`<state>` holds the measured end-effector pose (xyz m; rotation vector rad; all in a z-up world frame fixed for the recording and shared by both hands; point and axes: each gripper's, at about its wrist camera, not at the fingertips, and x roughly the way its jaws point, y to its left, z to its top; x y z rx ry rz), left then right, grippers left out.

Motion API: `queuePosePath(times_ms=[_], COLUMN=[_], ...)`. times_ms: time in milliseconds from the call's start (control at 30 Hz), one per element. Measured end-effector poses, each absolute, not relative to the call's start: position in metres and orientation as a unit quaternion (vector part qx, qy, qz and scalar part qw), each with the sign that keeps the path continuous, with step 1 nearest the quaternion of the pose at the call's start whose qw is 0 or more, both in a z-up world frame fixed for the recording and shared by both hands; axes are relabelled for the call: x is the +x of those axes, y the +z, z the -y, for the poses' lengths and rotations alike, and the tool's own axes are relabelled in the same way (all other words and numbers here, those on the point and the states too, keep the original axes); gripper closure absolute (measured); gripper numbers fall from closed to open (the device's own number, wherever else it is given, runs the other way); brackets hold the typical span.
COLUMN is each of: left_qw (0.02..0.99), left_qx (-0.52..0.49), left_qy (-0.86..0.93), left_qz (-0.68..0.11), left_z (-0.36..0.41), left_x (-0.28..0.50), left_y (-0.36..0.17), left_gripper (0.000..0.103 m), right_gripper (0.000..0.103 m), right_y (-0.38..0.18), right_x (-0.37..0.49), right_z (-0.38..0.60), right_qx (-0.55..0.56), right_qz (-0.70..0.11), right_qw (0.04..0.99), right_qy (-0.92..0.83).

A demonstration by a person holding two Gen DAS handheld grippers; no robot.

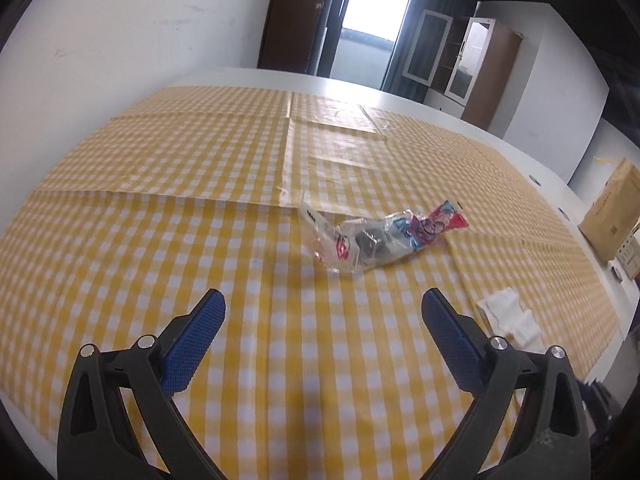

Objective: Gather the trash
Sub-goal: 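Raise both tools back toward the tissues and wrapper on the table, then grasp the white tissues with the right tool while the left tool grasps the clear wrapper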

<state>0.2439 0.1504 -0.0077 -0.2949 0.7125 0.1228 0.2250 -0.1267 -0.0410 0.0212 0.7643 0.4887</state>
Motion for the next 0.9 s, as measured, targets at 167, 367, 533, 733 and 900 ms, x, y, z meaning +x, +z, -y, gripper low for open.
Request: queuePosePath(times_ms=[167,367,533,733,900], left_qw=[0.921,0.908,0.923,0.941,0.955], left_qx=[-0.124,-0.105,-0.083,-0.128,-0.123], left_qy=[0.086,0.086,0.090,0.064,0.051], left_qz=[-0.360,-0.395,-0.364,-0.308,-0.265], left_z=[-0.158,-0.162,-0.152,-0.135,-0.115], left_x=[0.280,0.313,0.295,0.235,0.181], left_y=[-0.007,-0.024,-0.015,0.010,0.033], left_gripper=[0.010,0.057,0.094,0.099,0.099], right_gripper=[0.029,0.055,0.091,0.101,0.101], right_y=[-0.047,-0.048,-0.051,-0.054,-0.047], right_x=[0.232,0.224,0.219,0.213,0.196], right_z=[0.120,0.112,0.109,0.118,0.134], right_qx=[0.009,-0.025,-0.054,0.002,0.038], right_qz=[-0.371,-0.359,-0.346,-0.358,-0.350], right_qw=[0.896,0.904,0.911,0.899,0.896], right_qy=[0.244,0.229,0.217,0.254,0.271])
